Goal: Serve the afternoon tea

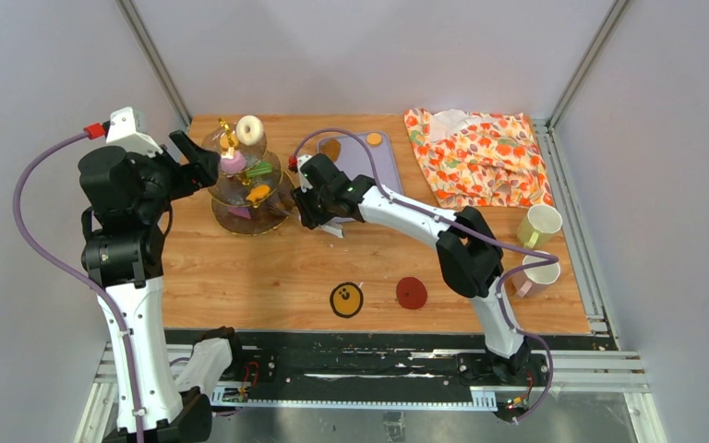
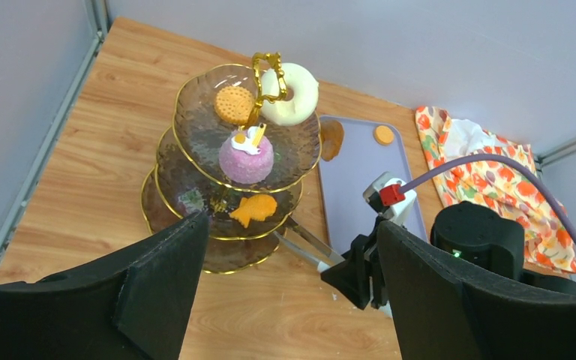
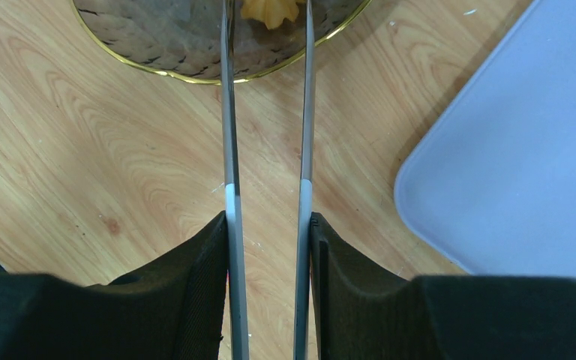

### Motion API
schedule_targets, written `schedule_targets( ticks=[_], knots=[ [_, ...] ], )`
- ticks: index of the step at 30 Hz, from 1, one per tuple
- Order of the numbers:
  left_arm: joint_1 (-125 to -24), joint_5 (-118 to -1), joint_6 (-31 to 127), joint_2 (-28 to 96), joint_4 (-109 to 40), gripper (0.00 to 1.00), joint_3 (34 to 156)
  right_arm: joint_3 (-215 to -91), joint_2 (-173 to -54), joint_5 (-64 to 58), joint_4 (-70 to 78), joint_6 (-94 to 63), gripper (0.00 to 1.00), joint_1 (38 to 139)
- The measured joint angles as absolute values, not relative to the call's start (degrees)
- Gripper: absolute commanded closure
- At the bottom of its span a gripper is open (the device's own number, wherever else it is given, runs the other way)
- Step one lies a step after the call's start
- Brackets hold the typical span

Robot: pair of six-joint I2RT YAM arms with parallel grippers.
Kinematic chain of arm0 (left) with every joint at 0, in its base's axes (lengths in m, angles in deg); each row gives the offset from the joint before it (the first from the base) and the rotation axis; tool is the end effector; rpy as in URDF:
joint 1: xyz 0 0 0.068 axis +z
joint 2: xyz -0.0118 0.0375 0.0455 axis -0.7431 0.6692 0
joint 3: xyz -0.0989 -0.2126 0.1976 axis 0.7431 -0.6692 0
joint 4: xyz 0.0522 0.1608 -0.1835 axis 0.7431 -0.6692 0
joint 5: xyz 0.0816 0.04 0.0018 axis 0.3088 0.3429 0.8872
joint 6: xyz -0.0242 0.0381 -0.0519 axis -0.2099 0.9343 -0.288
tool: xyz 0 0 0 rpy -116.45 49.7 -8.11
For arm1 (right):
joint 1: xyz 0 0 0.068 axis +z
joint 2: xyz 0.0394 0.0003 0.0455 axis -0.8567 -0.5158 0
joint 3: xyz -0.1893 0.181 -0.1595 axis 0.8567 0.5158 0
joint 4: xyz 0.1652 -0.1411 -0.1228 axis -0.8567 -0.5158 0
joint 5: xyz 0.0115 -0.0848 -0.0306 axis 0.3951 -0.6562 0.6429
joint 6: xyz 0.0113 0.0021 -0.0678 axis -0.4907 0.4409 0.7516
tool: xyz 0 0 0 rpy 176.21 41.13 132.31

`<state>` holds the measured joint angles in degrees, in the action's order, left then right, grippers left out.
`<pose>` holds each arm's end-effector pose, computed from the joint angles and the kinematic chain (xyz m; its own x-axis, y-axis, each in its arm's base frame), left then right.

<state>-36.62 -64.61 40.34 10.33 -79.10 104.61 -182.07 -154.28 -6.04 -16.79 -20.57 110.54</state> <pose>0.1315 0.0135 0.4885 -0.2063 -0.3645 -0.9080 -0.0422 0.9305 -0.3639 0.3183 0.4094 0.2730 -0.5529 -0.3654 -0.7488 -0.7245 0.6547 0.2155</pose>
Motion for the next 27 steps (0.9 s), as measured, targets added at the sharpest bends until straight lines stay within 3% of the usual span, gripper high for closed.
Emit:
schedule_targets(
  ticks=[8, 27],
  knots=[
    [-36.88, -64.35, 40.67, 10.37, -79.14, 0.13, 105.01, -182.61, -155.28, -6.09, -17.04, -19.65, 0.60, 110.81],
    [-36.88, -64.22, 40.67, 10.86, -79.12, 0.13, 105.29, -182.70, -155.04, -6.15, -17.01, -19.21, 0.57, 110.81]
  ],
)
